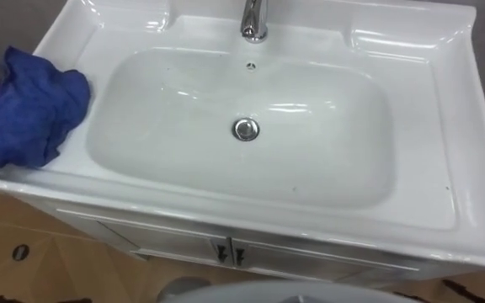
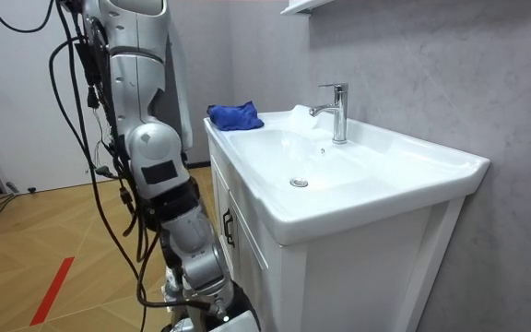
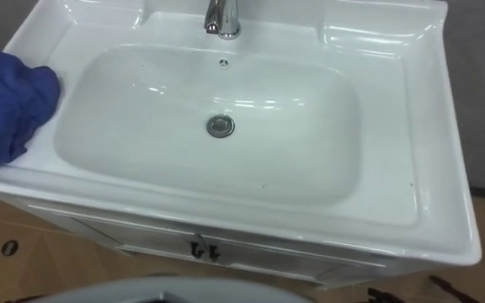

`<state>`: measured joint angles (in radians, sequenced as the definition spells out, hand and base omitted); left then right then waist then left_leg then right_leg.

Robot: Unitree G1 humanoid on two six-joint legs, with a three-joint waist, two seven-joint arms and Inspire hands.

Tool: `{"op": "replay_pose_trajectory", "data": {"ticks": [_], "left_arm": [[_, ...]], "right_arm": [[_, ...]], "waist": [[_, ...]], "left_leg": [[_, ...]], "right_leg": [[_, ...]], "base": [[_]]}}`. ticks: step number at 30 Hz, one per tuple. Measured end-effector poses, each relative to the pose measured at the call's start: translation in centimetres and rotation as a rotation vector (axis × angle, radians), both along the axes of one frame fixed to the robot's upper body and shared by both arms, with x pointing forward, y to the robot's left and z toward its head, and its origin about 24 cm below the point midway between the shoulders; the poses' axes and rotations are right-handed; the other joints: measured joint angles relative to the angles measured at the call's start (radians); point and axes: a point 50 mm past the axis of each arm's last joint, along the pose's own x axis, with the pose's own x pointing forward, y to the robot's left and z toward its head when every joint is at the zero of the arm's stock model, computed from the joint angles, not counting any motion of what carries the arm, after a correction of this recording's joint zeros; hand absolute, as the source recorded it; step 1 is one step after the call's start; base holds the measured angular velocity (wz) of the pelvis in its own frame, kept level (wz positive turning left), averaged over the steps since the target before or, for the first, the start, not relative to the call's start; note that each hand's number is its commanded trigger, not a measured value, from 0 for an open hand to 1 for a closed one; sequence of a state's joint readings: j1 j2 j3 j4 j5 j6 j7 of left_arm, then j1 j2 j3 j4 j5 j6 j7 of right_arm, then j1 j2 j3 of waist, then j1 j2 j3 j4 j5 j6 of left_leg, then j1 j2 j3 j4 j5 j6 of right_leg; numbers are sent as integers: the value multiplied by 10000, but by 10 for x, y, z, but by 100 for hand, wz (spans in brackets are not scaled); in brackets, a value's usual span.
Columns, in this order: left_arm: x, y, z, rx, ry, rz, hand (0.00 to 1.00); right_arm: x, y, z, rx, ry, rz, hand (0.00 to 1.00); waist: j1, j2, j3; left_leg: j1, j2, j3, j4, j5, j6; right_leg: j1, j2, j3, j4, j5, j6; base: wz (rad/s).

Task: Wipe basin

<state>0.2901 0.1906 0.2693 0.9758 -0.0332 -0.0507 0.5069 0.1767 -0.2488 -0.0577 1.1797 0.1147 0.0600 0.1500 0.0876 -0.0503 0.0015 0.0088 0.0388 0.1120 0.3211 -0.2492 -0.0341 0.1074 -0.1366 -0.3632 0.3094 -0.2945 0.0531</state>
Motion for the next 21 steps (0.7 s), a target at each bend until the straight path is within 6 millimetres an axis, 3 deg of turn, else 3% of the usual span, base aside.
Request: {"op": "replay_pose_trajectory", "data": {"ticks": [4,7,15,21], "left_arm": [[7,-5,-4,-443,-24,-280,0],[11,-9,-6,-751,-31,-611,0],[17,-14,-10,-1229,147,-1368,0],[23,-21,-16,-1856,705,-2328,0]], "right_arm": [[8,4,-1,128,-149,103,0],[10,5,-1,184,-171,186,0],[6,10,-3,506,-259,-380,0],[6,11,-3,598,-409,-718,0]], "waist": [[-29,55,8],[-9,93,-9],[-121,4,40],[-288,-3,53]], "left_leg": [[-355,47,100,437,-354,183],[-431,43,206,532,-431,314],[-476,23,467,491,-425,510],[-488,28,542,474,-428,532]], "right_leg": [[-133,2,101,20,173,151],[-211,-16,130,-21,422,225],[-206,-44,40,-355,860,352],[-228,-42,42,-408,881,355]], "base": [[-8],[-11],[-10],[-2]]}}
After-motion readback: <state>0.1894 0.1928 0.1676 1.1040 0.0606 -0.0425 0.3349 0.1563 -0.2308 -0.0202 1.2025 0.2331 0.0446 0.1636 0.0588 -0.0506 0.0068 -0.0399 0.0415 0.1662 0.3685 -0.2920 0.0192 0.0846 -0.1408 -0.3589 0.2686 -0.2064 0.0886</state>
